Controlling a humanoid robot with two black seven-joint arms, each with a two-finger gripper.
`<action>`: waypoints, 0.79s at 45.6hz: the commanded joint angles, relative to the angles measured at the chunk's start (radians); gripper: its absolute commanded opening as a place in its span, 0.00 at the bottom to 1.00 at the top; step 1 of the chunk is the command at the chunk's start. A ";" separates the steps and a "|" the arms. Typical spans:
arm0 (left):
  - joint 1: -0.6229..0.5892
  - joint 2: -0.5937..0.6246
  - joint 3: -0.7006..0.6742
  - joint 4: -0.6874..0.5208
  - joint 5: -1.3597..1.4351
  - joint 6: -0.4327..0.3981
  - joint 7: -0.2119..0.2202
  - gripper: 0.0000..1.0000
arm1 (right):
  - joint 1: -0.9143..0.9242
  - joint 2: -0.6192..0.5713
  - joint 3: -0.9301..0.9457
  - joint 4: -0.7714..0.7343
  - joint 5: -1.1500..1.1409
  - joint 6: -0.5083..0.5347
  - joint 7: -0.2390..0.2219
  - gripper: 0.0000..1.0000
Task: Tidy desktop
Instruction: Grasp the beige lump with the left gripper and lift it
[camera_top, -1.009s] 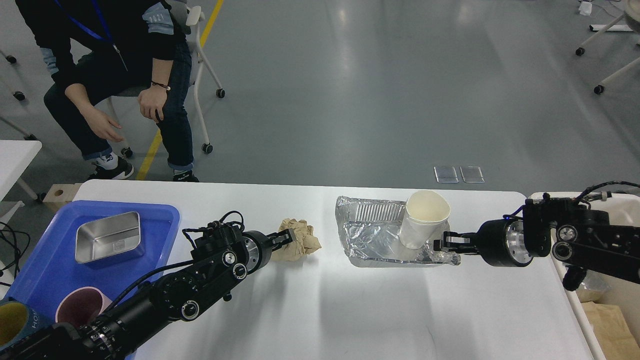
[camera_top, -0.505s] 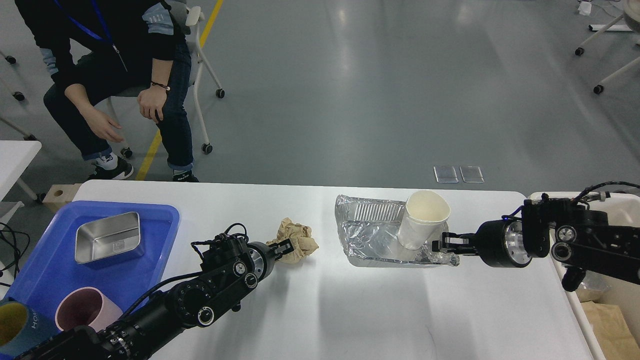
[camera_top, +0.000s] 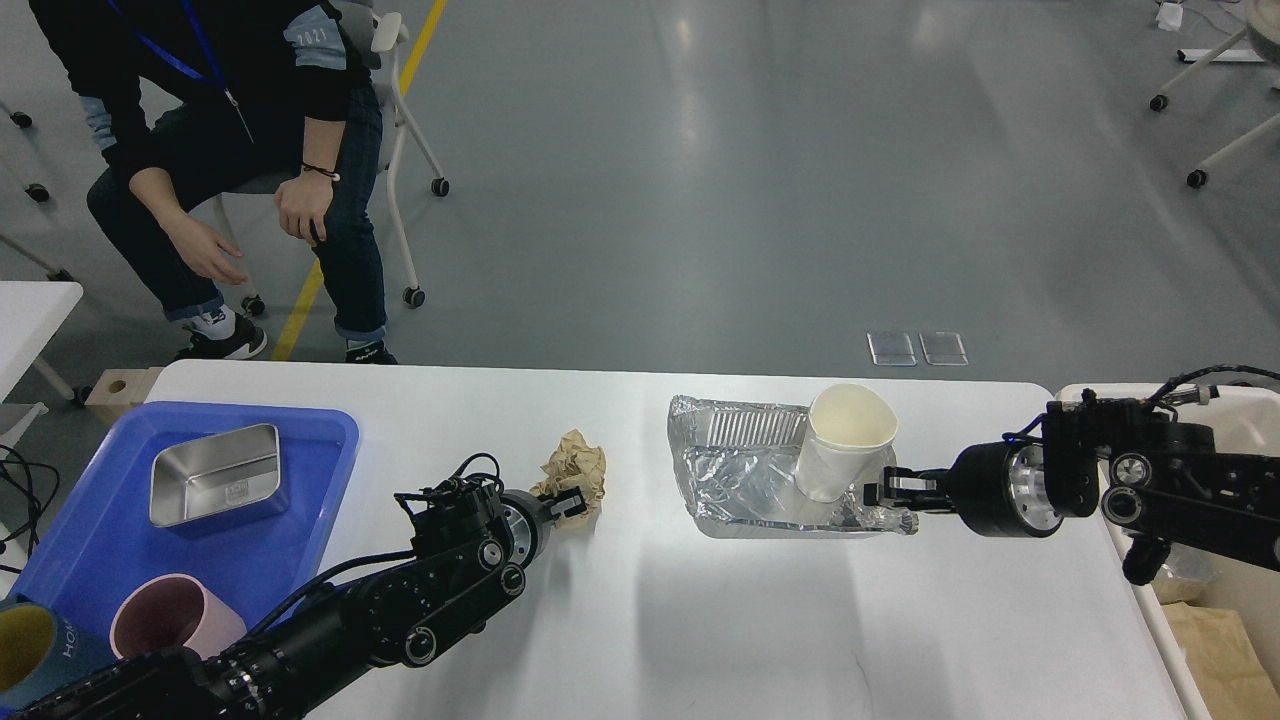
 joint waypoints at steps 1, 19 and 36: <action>-0.013 0.012 -0.002 -0.030 -0.004 0.007 -0.001 0.16 | 0.000 -0.003 0.000 0.000 0.000 0.000 0.000 0.00; -0.021 0.144 -0.061 -0.278 -0.047 -0.008 0.077 0.15 | 0.000 -0.012 0.001 0.000 0.000 0.000 0.000 0.00; -0.013 0.368 -0.178 -0.600 -0.149 -0.077 0.145 0.15 | 0.002 0.000 0.000 0.020 0.002 0.003 0.001 0.00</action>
